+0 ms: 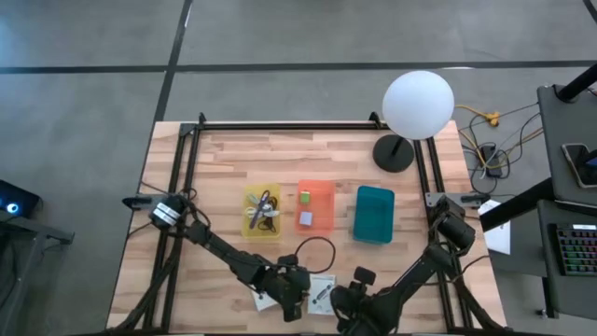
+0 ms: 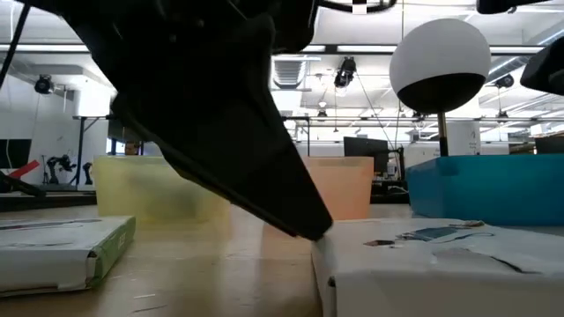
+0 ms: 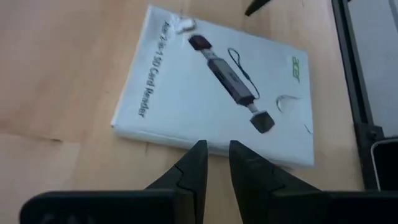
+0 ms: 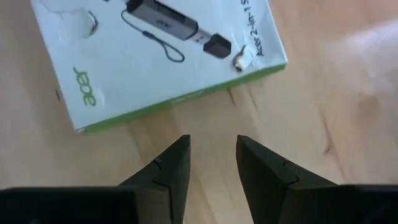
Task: Pick and place items into bin
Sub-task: Put the right white card reader box into the blue bin
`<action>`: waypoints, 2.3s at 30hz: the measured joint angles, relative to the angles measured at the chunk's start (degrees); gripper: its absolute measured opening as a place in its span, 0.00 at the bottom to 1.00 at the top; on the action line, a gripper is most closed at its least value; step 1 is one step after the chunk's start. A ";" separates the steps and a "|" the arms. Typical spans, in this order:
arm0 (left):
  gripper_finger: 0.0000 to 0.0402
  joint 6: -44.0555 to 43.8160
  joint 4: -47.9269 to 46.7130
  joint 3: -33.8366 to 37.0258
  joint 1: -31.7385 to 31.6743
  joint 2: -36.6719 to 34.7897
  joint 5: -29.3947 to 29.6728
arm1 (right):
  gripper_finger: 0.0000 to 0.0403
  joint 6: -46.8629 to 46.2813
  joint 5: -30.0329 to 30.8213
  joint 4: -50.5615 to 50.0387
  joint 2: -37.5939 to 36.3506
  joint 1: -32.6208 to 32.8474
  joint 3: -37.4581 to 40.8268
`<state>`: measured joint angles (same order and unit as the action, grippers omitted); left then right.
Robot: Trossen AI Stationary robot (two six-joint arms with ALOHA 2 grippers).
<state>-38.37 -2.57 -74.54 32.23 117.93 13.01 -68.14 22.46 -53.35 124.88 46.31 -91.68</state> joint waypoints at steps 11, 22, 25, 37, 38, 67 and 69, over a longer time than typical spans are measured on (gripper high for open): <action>0.13 -0.14 -4.64 0.80 0.22 -0.77 -1.23 | 0.32 8.59 -0.13 6.76 0.00 -0.53 0.00; 0.13 7.08 2.79 1.07 -0.10 -4.01 -0.63 | 0.35 8.28 -0.18 5.74 0.00 -0.64 0.07; 0.13 7.27 2.65 1.45 -0.71 -3.91 -1.91 | 0.34 8.15 -0.27 5.75 0.00 -0.61 0.07; 0.13 5.73 4.29 3.02 -1.81 -1.10 -5.29 | 0.36 8.55 -1.54 7.04 0.00 -0.61 0.09; 0.13 5.73 4.29 3.02 -1.81 -1.29 -5.27 | 0.36 8.57 -1.55 7.05 0.02 -0.61 0.09; 0.13 4.15 5.72 6.16 -2.21 -1.28 -5.49 | 0.36 8.79 -1.95 7.47 0.02 -0.94 0.09; 0.13 2.77 5.91 6.68 -2.23 -1.62 -5.48 | 0.36 8.77 -2.64 7.44 0.02 -0.94 0.09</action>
<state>-35.60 3.34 -67.86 30.00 116.31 7.54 -59.37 19.82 -45.91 124.90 45.36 -91.59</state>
